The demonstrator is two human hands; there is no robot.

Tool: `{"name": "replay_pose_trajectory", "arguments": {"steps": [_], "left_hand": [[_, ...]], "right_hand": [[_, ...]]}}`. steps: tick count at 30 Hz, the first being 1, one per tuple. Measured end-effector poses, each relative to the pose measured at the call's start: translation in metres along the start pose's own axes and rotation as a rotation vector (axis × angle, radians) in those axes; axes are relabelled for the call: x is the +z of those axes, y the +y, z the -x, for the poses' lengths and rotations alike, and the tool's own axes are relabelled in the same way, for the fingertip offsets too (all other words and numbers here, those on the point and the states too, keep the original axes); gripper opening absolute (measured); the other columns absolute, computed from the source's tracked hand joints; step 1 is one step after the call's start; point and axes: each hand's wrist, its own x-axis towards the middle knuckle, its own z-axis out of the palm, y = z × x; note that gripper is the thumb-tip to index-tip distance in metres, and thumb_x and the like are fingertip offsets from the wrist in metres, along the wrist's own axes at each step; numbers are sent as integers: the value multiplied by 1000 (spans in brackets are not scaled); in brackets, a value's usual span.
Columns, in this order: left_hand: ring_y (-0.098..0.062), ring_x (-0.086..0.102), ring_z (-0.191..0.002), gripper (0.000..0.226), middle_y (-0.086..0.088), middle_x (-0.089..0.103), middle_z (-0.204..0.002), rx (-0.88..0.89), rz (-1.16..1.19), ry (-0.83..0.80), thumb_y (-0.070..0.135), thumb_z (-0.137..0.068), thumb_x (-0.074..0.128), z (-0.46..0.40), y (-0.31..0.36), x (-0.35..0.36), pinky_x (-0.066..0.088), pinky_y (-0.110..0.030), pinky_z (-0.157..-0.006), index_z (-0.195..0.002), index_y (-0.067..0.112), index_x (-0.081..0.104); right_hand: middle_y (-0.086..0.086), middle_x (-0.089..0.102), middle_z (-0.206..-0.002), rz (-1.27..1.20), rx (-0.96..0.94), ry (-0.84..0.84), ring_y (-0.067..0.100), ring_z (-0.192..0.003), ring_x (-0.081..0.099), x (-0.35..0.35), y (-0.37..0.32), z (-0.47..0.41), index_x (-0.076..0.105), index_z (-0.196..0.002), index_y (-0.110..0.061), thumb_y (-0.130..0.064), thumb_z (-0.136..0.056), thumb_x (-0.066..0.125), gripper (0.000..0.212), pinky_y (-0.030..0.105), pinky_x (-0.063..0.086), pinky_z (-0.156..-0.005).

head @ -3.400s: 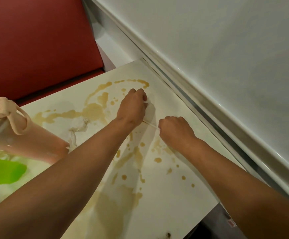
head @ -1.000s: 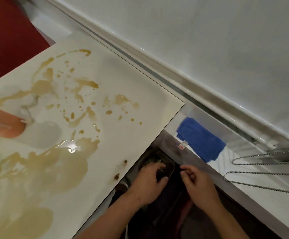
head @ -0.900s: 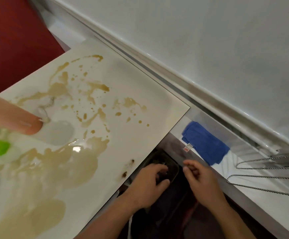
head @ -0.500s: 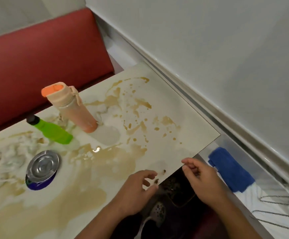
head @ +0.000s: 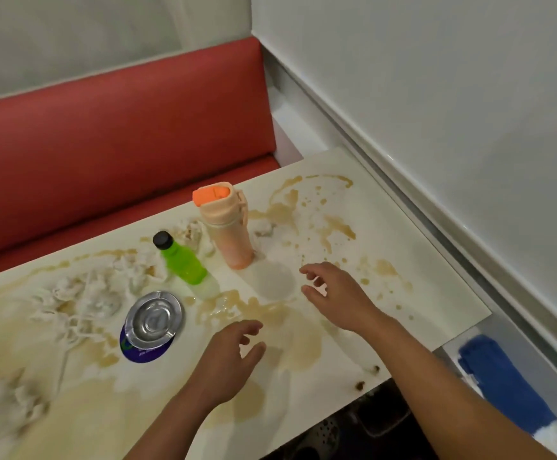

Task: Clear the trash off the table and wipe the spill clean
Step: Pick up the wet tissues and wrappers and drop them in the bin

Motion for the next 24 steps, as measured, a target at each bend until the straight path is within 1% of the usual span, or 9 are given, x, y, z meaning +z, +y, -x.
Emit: {"name": "replay_pose_trajectory", "arguments": {"steps": [3, 6, 10, 13, 15, 17, 20, 22, 24], "left_hand": [[4, 60, -102, 32, 26, 62, -119, -16, -4, 26, 36, -94, 68, -7, -14, -14, 51, -21, -89, -125, 41, 59], [5, 60, -103, 32, 27, 61, -119, -29, 19, 36, 37, -94, 68, -10, -25, -22, 51, -19, -88, -126, 41, 60], [5, 59, -105, 32, 27, 62, -119, -41, 54, 36, 36, -95, 68, -10, -35, -28, 51, -15, -86, -124, 45, 58], [6, 58, -106, 33, 28, 62, -117, -52, 65, 37, 36, -94, 68, -8, -44, -31, 50, -13, -85, -125, 43, 59], [6, 59, -105, 32, 29, 62, -116, -63, 76, 39, 35, -94, 69, -6, -50, -33, 50, -14, -85, -125, 43, 60], [5, 59, -105, 32, 28, 63, -116, -69, 83, 39, 35, -94, 69, -5, -54, -34, 50, -15, -85, -124, 42, 61], [6, 59, -105, 31, 27, 63, -116, -73, 84, 32, 35, -95, 68, -6, -55, -34, 50, -15, -86, -124, 43, 60], [7, 58, -105, 32, 28, 62, -117, -70, 72, 21, 36, -95, 68, -8, -54, -33, 50, -14, -87, -126, 41, 60], [6, 58, -105, 33, 28, 62, -118, -62, 56, 11, 37, -95, 67, -11, -51, -31, 51, -16, -88, -128, 40, 60]], "right_hand": [[-7, 47, -144, 141, -55, -62, 14, -130, 49, 17, -8, -58, 49, -145, -30, -39, -99, 62, 49, 31, 42, -105], [1, 25, -163, 320, -76, -138, 26, -148, 29, 32, -14, -113, 35, -156, -28, -44, -96, 65, 69, 41, 36, -115], [9, 3, -169, 499, -100, -231, 36, -154, 9, 50, -17, -168, 22, -160, -30, -54, -89, 71, 90, 53, 26, -119], [7, 5, -168, 566, -107, -282, 41, -152, 8, 63, -14, -190, 20, -160, -31, -61, -85, 70, 96, 54, 25, -119], [5, 13, -166, 598, -126, -290, 40, -151, 9, 69, -12, -195, 26, -159, -36, -65, -86, 67, 88, 52, 24, -118], [4, 25, -161, 580, -163, -254, 38, -147, 17, 72, -7, -195, 43, -151, -37, -63, -87, 67, 74, 50, 26, -115], [9, 47, -147, 534, -252, -159, 38, -134, 39, 76, 1, -188, 70, -120, -24, -51, -93, 66, 39, 50, 40, -105], [11, 52, -140, 534, -257, -115, 38, -127, 45, 76, 3, -177, 72, -113, -16, -38, -99, 62, 27, 48, 46, -98], [10, 53, -136, 573, -259, -71, 35, -123, 47, 74, 7, -163, 71, -121, -16, -24, -102, 59, 24, 44, 51, -88]]}}
